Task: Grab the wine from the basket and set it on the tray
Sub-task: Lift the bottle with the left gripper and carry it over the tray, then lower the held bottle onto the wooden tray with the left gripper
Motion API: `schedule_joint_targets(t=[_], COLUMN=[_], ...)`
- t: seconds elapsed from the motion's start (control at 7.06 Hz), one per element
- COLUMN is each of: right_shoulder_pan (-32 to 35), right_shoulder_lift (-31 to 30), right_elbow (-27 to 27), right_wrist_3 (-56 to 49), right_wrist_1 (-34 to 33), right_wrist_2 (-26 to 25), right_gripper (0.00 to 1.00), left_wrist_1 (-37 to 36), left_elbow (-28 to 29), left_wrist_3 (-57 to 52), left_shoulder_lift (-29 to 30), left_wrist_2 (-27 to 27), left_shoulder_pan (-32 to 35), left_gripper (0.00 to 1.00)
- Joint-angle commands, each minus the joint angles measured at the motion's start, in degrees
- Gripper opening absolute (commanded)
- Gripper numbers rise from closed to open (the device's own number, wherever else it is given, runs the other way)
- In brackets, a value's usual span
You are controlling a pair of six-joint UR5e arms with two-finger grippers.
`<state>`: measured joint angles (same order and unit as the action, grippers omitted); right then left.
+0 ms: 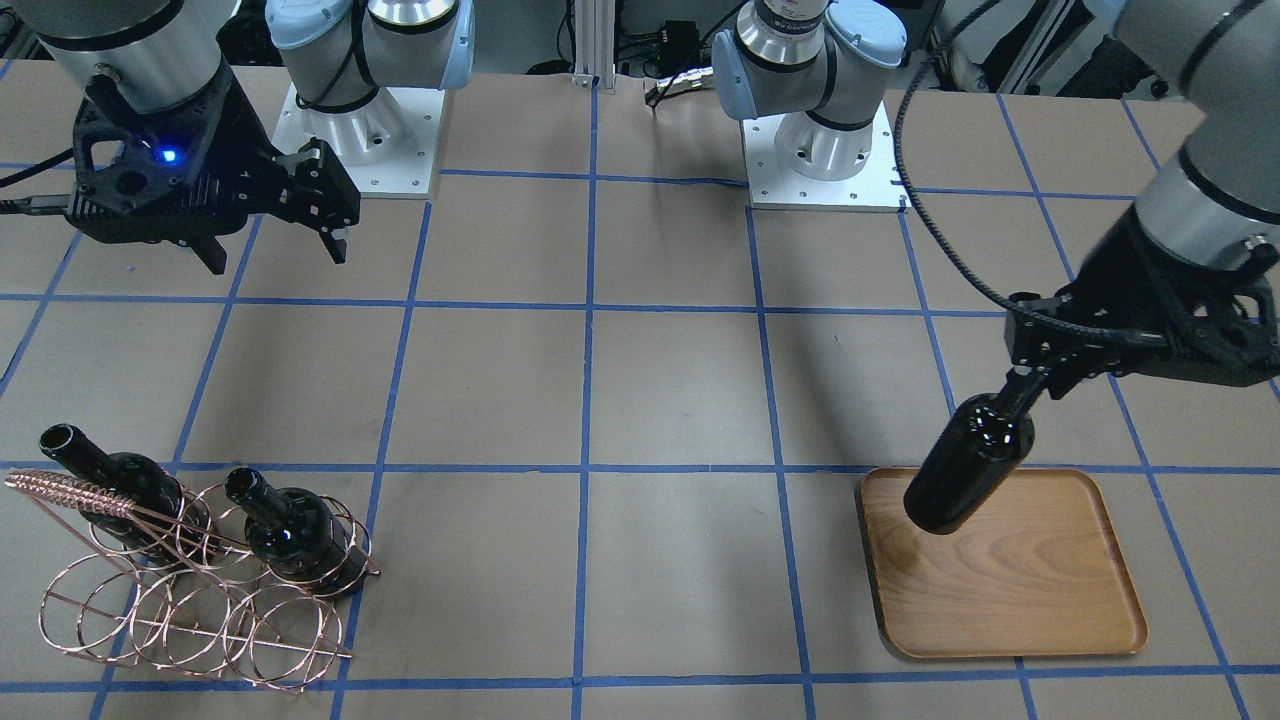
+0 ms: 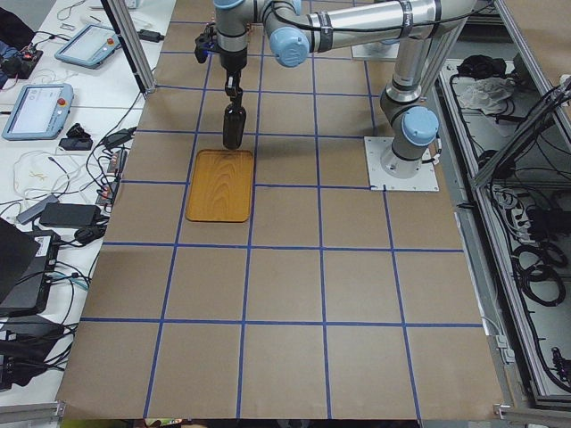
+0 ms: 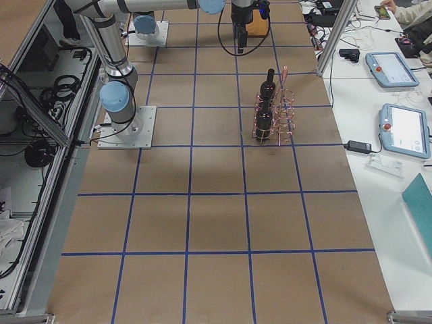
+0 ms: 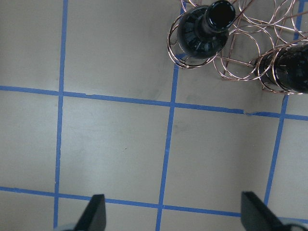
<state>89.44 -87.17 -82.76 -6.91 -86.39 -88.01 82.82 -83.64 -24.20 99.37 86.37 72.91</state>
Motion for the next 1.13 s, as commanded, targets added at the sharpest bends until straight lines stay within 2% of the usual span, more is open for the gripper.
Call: schedule_joint_targets(t=[0.0, 0.28, 0.42, 0.57, 0.71, 0.85, 0.99], right_shoulder_pan=[0.12, -0.23, -0.32, -0.23, -0.05, 0.03, 0.12], right_shoulder_lift=[-1.85, -1.95, -1.86, -2.30, -2.22, -2.21, -2.21], right_elbow=[-0.82, -1.62, -1.53, -1.62, -0.92, -0.65, -0.74], right_wrist_3=[-0.21, -0.91, -0.83, -0.74, -0.56, -0.48, -0.04], right_wrist_1=[0.34, 0.35, 3.13, 4.81, 3.61, 3.08, 2.98], right_wrist_2=[-0.05, -0.84, -2.06, -3.03, -2.35, -2.34, -2.25], right_gripper=[1.00, 1.00, 1.00, 1.00, 1.00, 1.00, 1.00], left_wrist_1=[-4.21, -7.49, -7.59, -7.33, -6.97, -7.14, -7.49], left_elbow=[0.23, 0.59, 0.67, 0.59, 0.59, 0.59, 0.59], left_wrist_3=[-7.35, -7.44, -7.53, -7.36, -7.44, -7.36, -7.10], left_shoulder_lift=[3.36, 6.27, 6.80, 7.15, 7.24, 7.24, 7.33], left_wrist_2=[0.02, 0.02, 0.46, 1.77, 1.87, 1.78, 1.17], left_shoulder_pan=[-3.99, -4.17, -4.17, -4.17, -4.17, -4.17, -4.17], left_gripper=[0.00, 0.00, 0.00, 0.04, 0.09, 0.30, 0.77])
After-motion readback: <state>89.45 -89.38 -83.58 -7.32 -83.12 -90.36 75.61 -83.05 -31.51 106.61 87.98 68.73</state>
